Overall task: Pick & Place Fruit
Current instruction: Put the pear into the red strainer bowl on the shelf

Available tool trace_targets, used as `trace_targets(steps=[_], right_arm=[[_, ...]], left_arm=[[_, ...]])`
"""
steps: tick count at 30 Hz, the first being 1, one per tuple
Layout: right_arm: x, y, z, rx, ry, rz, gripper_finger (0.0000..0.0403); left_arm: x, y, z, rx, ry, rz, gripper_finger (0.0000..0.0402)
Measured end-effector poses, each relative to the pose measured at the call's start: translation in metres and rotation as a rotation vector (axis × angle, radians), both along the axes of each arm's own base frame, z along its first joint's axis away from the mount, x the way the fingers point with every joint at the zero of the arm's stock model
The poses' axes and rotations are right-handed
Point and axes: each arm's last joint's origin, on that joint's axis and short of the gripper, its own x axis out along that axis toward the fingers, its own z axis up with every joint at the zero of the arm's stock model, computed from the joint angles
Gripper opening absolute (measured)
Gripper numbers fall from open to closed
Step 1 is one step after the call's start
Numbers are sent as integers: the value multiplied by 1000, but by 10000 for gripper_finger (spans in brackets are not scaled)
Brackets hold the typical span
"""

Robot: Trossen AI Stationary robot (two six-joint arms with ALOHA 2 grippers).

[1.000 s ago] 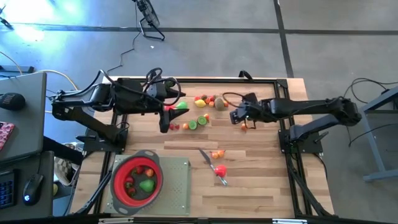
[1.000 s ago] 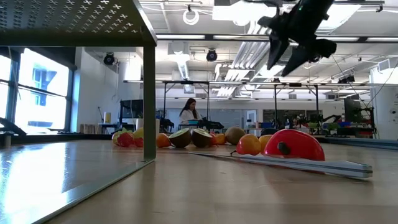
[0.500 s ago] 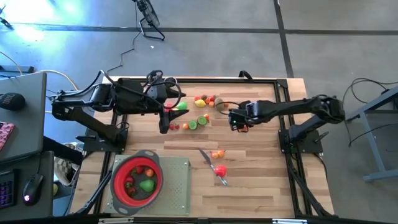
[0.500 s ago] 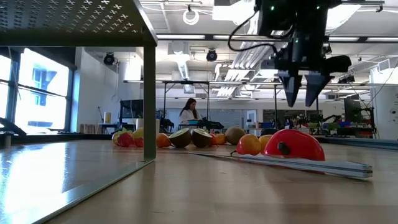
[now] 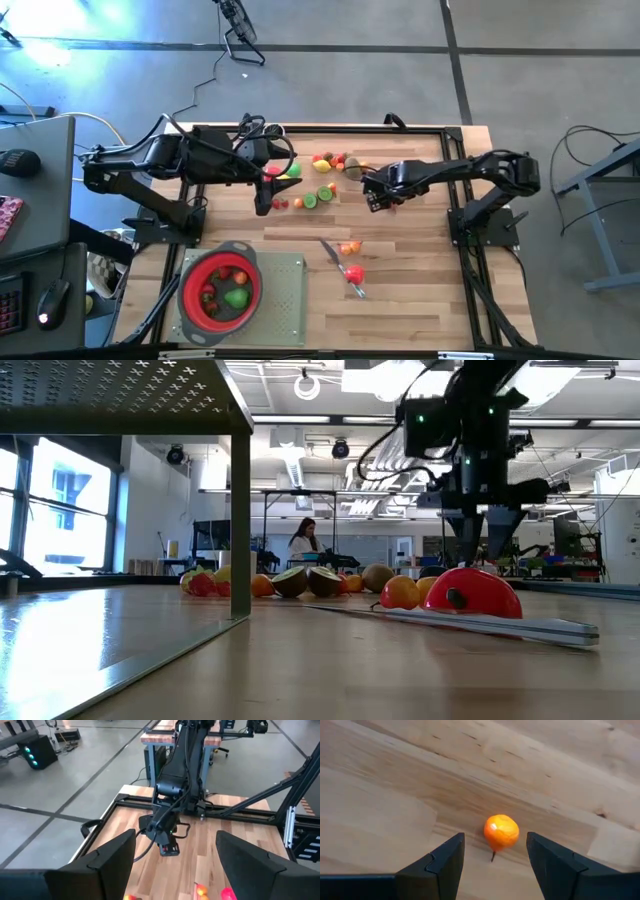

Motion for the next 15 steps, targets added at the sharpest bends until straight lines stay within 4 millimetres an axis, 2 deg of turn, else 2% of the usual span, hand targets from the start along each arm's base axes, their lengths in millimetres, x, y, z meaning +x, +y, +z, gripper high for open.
trace_targets(steps=[4, 8, 15], right_arm=[[-10, -3, -17, 45, -2, -24, 207], [-12, -2, -33, 60, -67, -21, 207], [-13, -1, -45, 30, -138, -47, 207]], left_arm=[[0, 0, 0, -4, 0, 0, 271], [0, 0, 0, -3, 3, 0, 271], [0, 0, 0, 3, 4, -2, 271]])
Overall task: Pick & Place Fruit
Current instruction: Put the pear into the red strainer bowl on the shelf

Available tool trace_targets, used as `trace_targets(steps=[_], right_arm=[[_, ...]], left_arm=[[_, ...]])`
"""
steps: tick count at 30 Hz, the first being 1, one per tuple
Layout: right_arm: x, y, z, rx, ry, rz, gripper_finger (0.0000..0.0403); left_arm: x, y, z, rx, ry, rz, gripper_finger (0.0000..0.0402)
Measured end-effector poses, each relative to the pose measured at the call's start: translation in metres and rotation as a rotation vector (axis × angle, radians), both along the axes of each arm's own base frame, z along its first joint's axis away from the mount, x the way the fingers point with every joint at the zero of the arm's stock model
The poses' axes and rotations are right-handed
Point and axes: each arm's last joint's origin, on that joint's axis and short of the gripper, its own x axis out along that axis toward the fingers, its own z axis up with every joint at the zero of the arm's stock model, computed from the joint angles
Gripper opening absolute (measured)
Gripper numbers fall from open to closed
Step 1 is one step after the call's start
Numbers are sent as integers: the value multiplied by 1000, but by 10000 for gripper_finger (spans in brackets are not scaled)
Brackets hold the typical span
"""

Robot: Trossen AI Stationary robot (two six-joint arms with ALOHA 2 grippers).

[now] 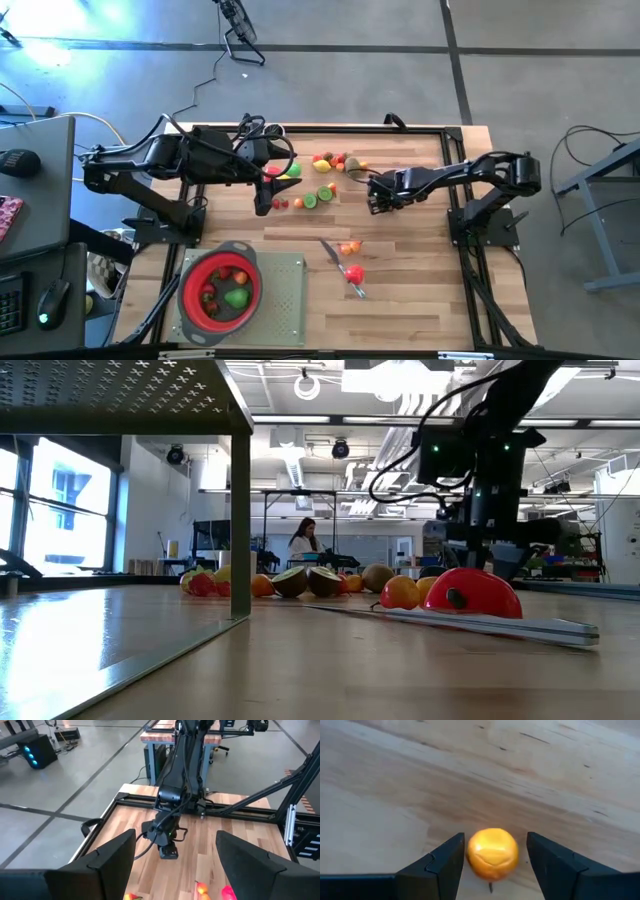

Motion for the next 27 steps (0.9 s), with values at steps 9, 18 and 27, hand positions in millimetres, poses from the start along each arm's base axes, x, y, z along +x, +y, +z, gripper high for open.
trace_targets(steps=[9, 18, 27], right_arm=[[0, 0, 0, -10, 6, 2, 162], [0, 0, 0, -11, 0, 1, 121], [3, 0, 5, -5, -54, 33, 108]], left_arm=[[0, 0, 0, 1, 3, 0, 271], [0, 0, -1, -3, 9, 1, 271], [-4, 1, 1, -6, 2, 4, 271]])
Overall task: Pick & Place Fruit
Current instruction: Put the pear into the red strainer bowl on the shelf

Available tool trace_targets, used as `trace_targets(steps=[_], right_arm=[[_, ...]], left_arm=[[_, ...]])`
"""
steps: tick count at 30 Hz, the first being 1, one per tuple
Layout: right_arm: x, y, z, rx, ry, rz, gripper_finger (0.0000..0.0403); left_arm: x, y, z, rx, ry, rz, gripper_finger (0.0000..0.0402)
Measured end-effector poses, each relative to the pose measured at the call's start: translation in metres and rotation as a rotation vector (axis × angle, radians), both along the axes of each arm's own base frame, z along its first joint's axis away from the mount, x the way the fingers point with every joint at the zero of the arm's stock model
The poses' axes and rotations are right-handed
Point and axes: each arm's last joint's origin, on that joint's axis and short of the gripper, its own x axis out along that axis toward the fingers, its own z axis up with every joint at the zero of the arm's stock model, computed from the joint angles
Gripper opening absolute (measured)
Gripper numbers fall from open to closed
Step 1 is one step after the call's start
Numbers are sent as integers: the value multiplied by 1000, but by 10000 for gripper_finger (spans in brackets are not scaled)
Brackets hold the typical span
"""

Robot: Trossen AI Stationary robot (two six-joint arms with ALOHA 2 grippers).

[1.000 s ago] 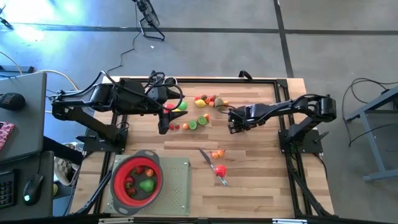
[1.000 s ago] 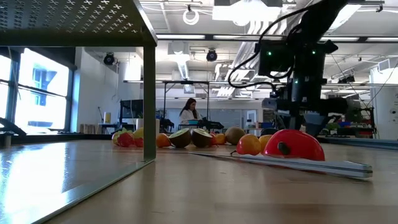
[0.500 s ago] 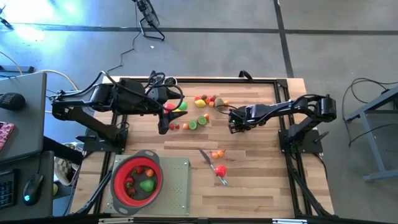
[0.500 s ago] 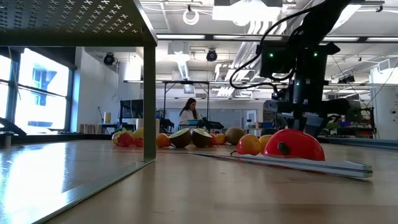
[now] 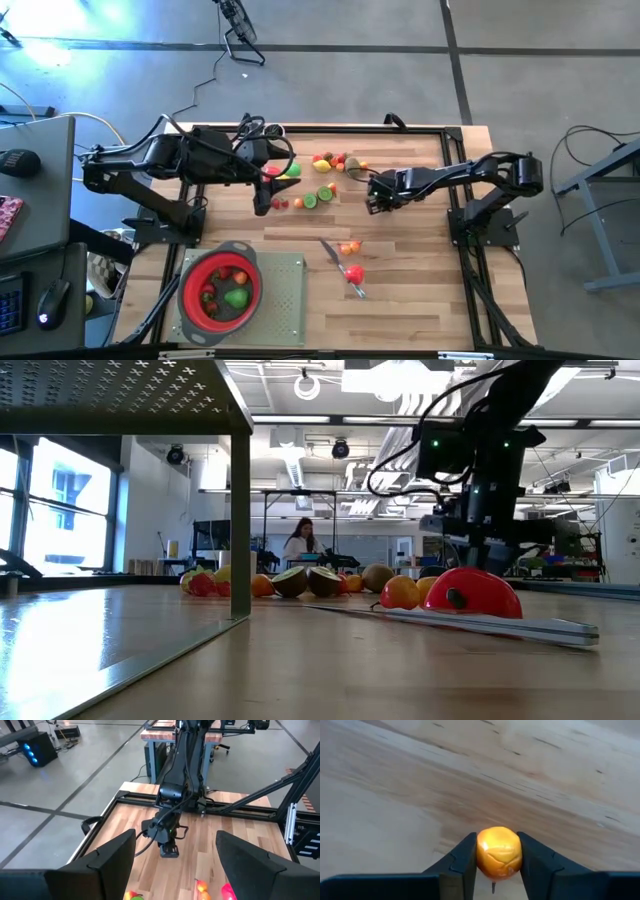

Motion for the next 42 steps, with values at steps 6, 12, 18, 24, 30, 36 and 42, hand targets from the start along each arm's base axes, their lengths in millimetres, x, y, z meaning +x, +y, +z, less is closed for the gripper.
trace_targets(steps=[6, 12, 18, 24, 30, 36, 42], right_arm=[[1, 3, 20, -24, -129, 16, 109], [1, 4, 51, -16, -332, 117, 117], [4, 4, 87, -83, -610, 234, 108], [6, 3, 125, -152, -938, 348, 118], [5, 1, 160, -318, -1212, 464, 109], [3, -6, 181, -446, -1407, 467, 115], [0, -10, 194, -542, -1511, 477, 107]], left_arm=[[-33, 5, 16, -12, -82, 1, 271], [-66, 10, 29, -17, -158, 3, 271], [-91, 14, 37, -24, -219, 7, 271], [-106, 16, 41, -29, -254, 10, 271], [-109, 17, 41, -24, -255, 9, 271], [-105, 16, 39, -20, -238, 9, 271], [-97, 15, 37, -25, -218, 9, 271]])
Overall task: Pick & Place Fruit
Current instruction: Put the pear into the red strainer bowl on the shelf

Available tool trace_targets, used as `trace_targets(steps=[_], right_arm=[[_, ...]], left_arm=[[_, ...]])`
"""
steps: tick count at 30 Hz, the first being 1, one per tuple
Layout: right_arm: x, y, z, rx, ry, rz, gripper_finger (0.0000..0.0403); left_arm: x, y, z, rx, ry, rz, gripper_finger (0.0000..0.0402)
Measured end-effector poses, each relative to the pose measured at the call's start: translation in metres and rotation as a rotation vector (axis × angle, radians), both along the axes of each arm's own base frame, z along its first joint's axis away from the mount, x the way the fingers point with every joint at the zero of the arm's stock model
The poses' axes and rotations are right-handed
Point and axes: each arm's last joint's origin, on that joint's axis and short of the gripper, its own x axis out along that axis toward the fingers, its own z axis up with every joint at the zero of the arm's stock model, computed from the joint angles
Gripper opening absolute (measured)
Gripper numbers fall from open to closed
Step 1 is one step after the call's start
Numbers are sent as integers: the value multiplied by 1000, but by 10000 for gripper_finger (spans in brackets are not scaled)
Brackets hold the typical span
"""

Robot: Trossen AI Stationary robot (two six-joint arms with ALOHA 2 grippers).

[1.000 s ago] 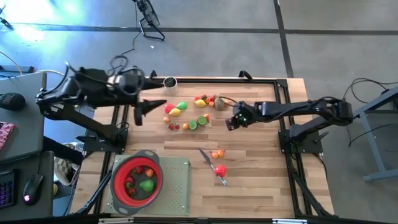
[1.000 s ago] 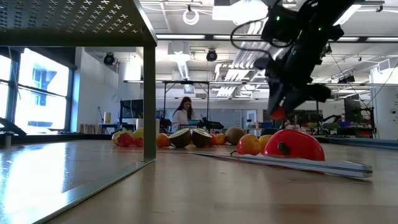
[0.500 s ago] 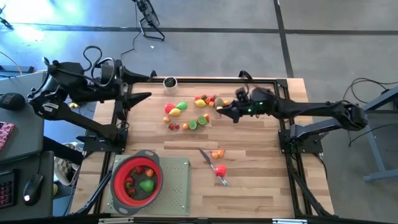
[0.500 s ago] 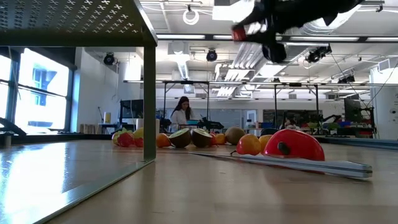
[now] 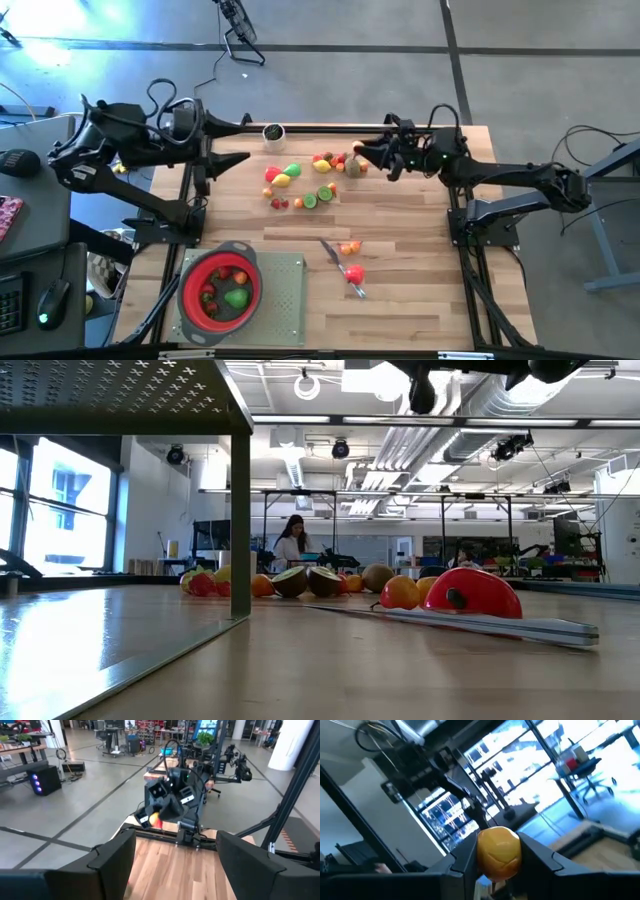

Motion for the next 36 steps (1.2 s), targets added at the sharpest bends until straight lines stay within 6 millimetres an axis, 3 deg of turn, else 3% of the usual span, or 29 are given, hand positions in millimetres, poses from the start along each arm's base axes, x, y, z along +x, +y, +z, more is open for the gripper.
trace_targets(steps=[8, 13, 18, 23, 27, 36], right_arm=[[-5, 2, 15, -81, -154, 16, 108], [-7, 4, 35, -156, -215, 46, 111], [-7, 11, 55, -258, -268, 69, 109], [-7, 19, 67, -343, -303, 91, 112], [-5, 25, 73, -398, -287, 107, 109], [-3, 40, 75, -450, -299, 135, 111]], left_arm=[[17, -3, -5, 9, 43, -6, 271], [25, -5, -5, 10, 32, -33, 271], [51, -9, -12, 15, 75, -33, 271], [85, -14, -17, 4, 49, -32, 271], [101, -16, -18, 4, 22, -48, 271], [134, 12, -29, -146, 5, -135, 271]])
